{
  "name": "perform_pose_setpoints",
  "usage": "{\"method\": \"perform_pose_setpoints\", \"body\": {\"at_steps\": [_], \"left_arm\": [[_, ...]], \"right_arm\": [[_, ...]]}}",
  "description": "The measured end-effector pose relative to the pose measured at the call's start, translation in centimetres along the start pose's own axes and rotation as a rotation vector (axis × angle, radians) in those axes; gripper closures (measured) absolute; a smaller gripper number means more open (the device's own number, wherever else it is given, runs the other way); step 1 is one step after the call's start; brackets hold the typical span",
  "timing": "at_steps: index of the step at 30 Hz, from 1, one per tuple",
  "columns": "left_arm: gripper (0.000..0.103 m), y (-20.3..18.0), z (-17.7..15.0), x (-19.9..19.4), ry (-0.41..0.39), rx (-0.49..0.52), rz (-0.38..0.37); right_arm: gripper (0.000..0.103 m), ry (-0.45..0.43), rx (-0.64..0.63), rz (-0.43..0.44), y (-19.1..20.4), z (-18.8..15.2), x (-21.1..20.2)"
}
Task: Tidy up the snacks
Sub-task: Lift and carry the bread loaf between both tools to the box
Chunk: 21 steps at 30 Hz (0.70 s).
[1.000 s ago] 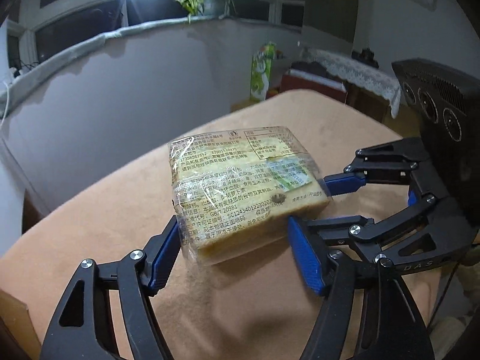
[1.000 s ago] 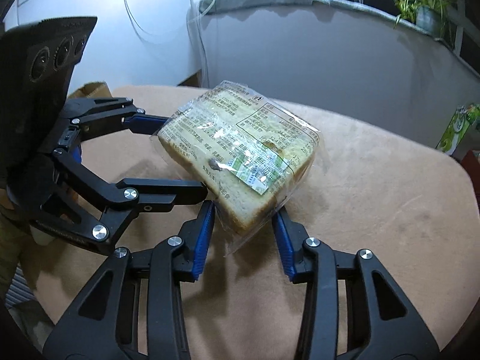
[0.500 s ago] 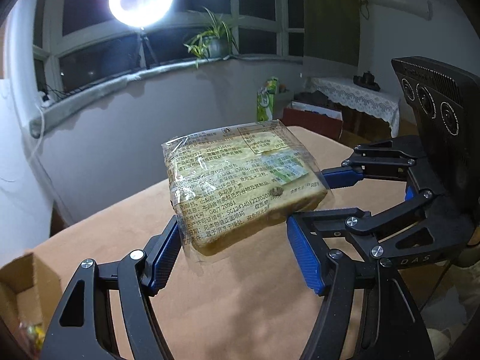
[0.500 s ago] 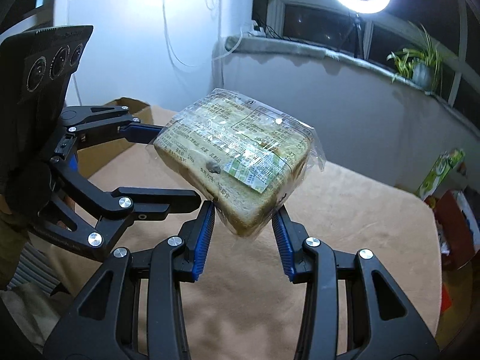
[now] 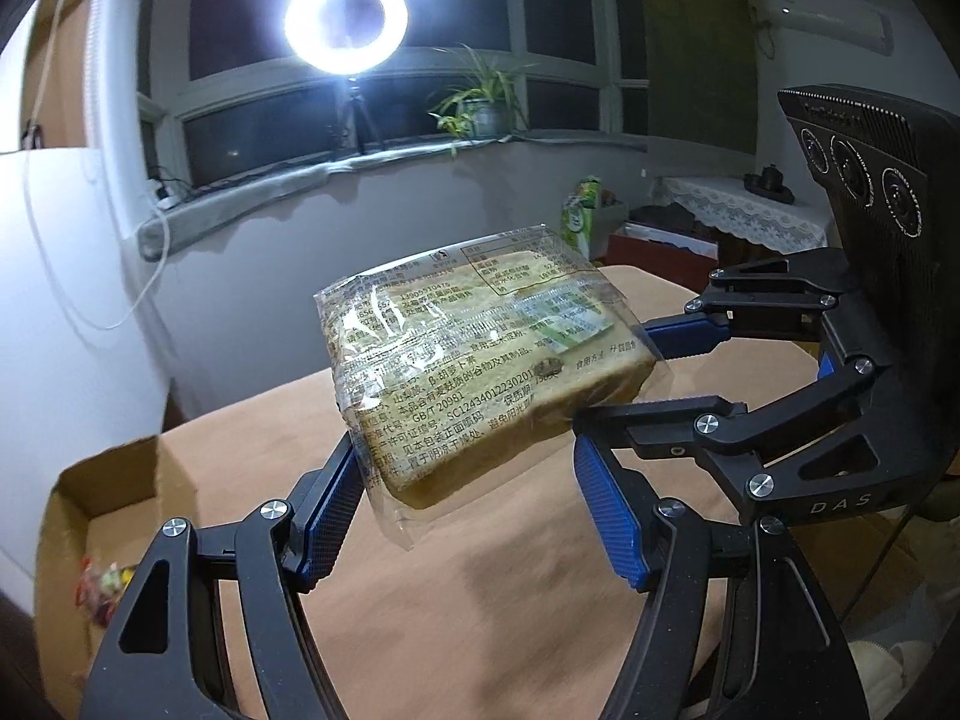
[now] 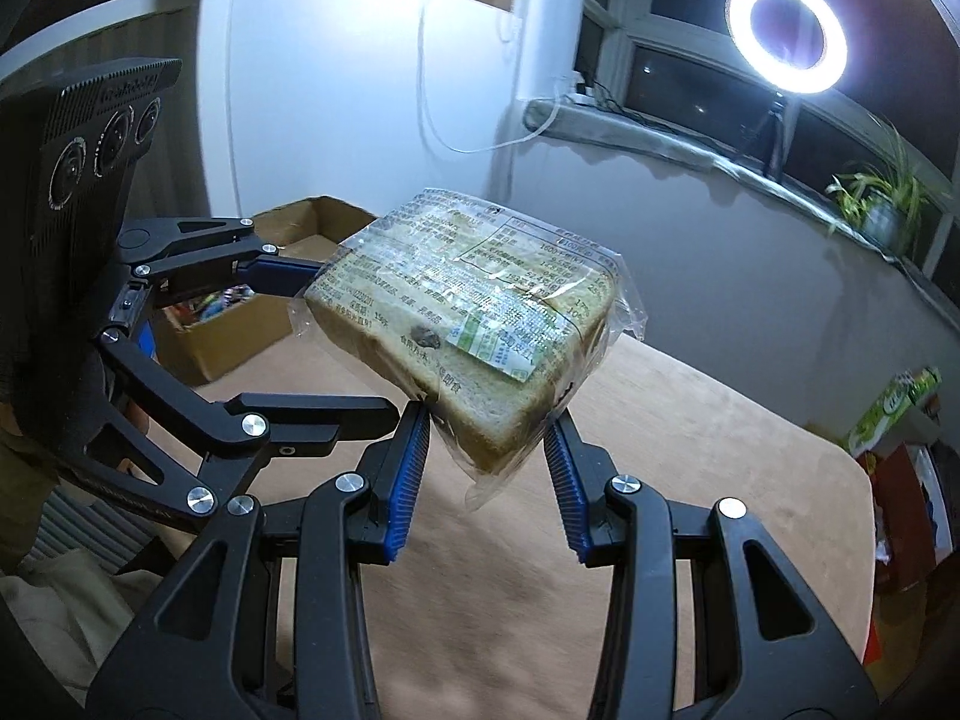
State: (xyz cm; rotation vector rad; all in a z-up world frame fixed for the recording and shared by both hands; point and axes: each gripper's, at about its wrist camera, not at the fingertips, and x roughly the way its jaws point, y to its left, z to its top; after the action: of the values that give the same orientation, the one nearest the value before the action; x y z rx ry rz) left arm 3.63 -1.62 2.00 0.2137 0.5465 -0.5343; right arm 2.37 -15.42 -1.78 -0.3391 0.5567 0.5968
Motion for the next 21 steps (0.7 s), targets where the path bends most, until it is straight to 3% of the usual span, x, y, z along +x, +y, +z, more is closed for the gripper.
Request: {"method": "perform_pose_setpoints", "body": {"at_steps": [21], "left_arm": [[0.033, 7.1, -3.9, -6.7, -0.035, -0.110, 0.187]], "right_arm": [[0.061, -0.038, -0.150, 0.140, 8.8, 6.0, 4.6]]}}
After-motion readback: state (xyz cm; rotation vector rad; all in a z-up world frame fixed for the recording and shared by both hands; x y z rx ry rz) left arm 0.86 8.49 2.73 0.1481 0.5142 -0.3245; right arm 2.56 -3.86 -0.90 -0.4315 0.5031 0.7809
